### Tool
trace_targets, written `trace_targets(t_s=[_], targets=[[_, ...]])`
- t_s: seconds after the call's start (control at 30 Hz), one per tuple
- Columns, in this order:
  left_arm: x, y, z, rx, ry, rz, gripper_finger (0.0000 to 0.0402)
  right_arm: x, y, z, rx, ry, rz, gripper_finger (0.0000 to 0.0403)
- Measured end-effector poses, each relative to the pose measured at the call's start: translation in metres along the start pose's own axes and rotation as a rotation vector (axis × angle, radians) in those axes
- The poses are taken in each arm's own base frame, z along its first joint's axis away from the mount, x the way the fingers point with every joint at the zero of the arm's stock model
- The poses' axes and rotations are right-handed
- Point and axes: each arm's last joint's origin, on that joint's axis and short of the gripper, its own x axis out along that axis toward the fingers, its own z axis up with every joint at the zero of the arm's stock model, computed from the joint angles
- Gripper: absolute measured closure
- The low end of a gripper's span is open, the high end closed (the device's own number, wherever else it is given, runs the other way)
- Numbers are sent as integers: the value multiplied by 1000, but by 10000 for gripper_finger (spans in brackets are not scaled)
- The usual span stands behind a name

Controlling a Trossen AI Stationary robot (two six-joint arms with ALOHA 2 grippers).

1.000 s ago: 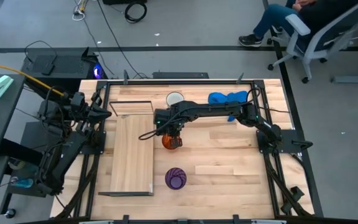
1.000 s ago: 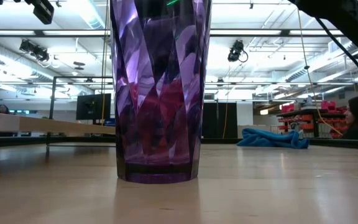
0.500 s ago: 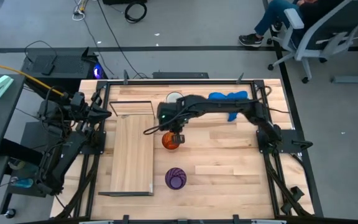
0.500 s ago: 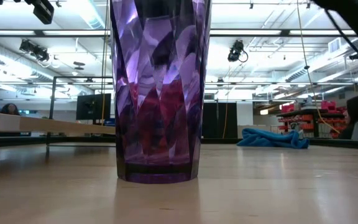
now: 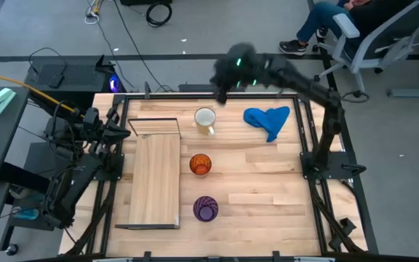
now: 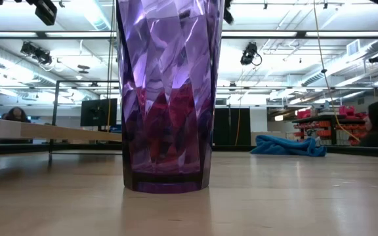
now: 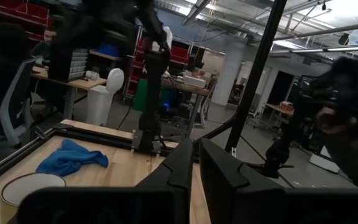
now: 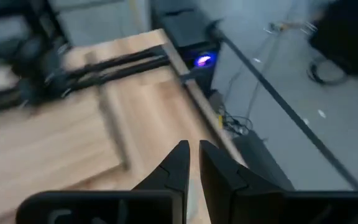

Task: Stack small to large cups/mugs on shelf
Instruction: Move the yellow mug to the center of the table

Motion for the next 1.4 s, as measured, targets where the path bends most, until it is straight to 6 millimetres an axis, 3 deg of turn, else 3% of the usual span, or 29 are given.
trace_targets(t_s=[0.13,0.27,0.47,0.73,0.9,1.2,1.4], targets=[[0,0,0,0,0,0,361,11,-52,-3,160,20,5,359],[0,0,0,-2,0,0,363,46,-75,-12,256,75,96,359],[0,0,0,-9,0,0,369,105,-71,-37,206,235,154,359],[0,0,0,-10,0,1,363,144,-61,-74,80,501,140,359],[0,0,0,-3,0,0,362,153,-59,-80,61,531,148,343],[0,0,0,-2,1,1,364,156,-56,-86,100,581,170,273],[0,0,-1,-7,2,2,360,168,-50,-92,97,605,184,267]])
